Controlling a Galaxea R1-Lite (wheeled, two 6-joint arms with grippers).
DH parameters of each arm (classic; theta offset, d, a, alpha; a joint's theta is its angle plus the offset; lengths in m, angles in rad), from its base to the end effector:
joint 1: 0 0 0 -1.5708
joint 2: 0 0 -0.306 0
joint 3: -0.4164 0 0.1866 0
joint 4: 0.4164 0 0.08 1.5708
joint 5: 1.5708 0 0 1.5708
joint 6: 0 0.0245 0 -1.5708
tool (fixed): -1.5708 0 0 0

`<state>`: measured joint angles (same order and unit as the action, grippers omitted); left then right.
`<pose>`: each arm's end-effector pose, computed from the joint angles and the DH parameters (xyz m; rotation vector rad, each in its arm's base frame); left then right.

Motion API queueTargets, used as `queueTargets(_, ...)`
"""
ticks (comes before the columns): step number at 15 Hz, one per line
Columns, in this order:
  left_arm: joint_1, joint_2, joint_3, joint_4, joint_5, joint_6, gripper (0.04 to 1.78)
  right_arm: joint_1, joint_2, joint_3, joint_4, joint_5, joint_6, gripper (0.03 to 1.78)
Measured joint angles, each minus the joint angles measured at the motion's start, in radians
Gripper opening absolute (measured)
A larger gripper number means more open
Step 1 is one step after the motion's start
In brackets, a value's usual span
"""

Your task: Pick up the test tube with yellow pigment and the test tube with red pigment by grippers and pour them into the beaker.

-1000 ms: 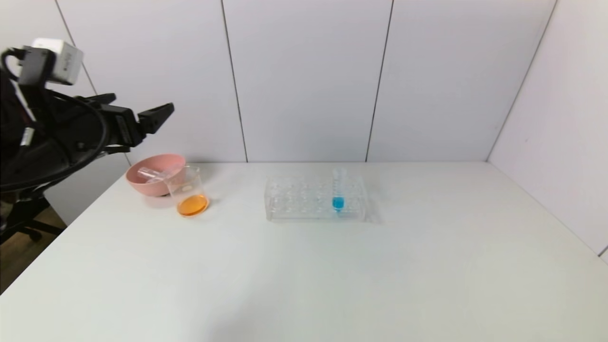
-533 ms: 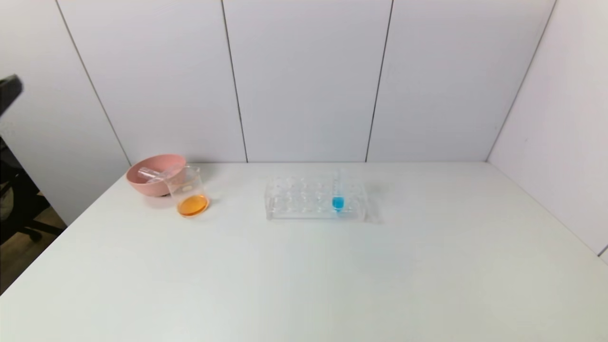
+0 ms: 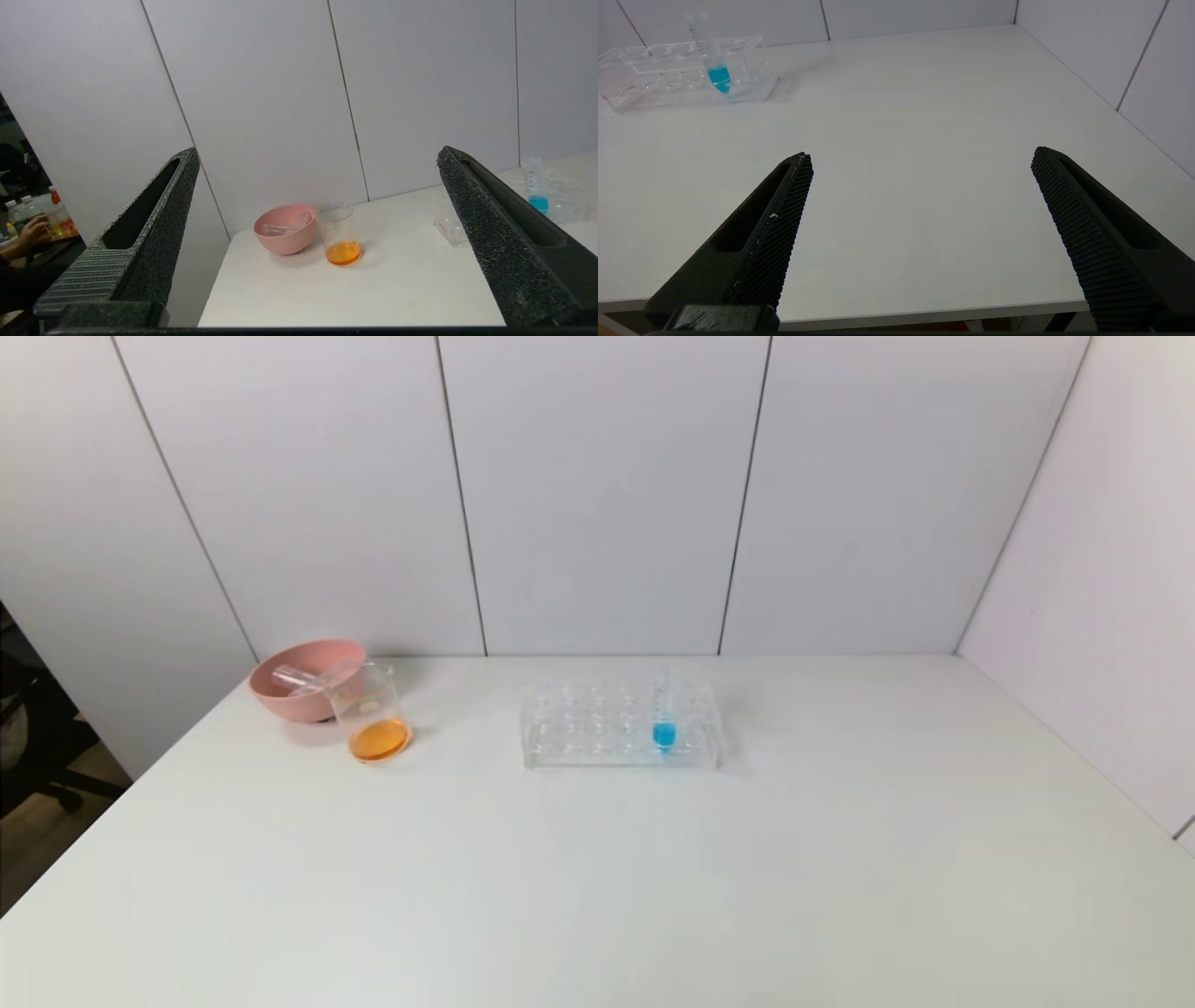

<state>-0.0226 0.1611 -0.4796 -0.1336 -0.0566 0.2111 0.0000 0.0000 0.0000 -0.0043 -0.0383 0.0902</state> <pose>-0.0696 0.0002 0.2198 0.2151 -0.4587 -0.0298 -0.0309 -0.0009 0.0759 0.0903 -0.0060 -0.0381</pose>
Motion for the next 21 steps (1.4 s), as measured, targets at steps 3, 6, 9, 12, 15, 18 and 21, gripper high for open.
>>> queueTargets(3, 0.009, -0.117, 0.202, -0.066, 0.015, -0.035, 1.77, 0.0, 0.0, 0.0, 0.0, 0.0, 0.0, 1.71)
queueTargets(6, 0.011, -0.15, 0.416, -0.056, 0.031, -0.084, 1.77, 0.0, 0.0, 0.0, 0.0, 0.0, 0.0, 1.71)
queueTargets(9, 0.013, -0.161, 0.471, 0.135, 0.06, -0.17, 1.77, 0.0, 0.0, 0.0, 0.0, 0.0, 0.0, 1.71)
queueTargets(12, 0.013, -0.161, 0.478, 0.132, 0.062, -0.186, 1.77, 0.0, 0.0, 0.0, 0.0, 0.001, -0.002, 1.71)
queueTargets(15, 0.013, -0.161, 0.479, 0.132, 0.065, -0.226, 1.77, 0.0, 0.0, 0.0, 0.0, 0.001, -0.002, 1.71)
queueTargets(18, 0.013, -0.161, 0.48, 0.13, 0.085, -0.294, 1.77, 0.0, 0.0, 0.0, -0.001, 0.002, -0.011, 1.71)
queueTargets(21, 0.013, -0.161, 0.48, 0.13, 0.09, -0.298, 1.77, 0.0, 0.0, 0.0, 0.0, 0.001, -0.002, 1.71)
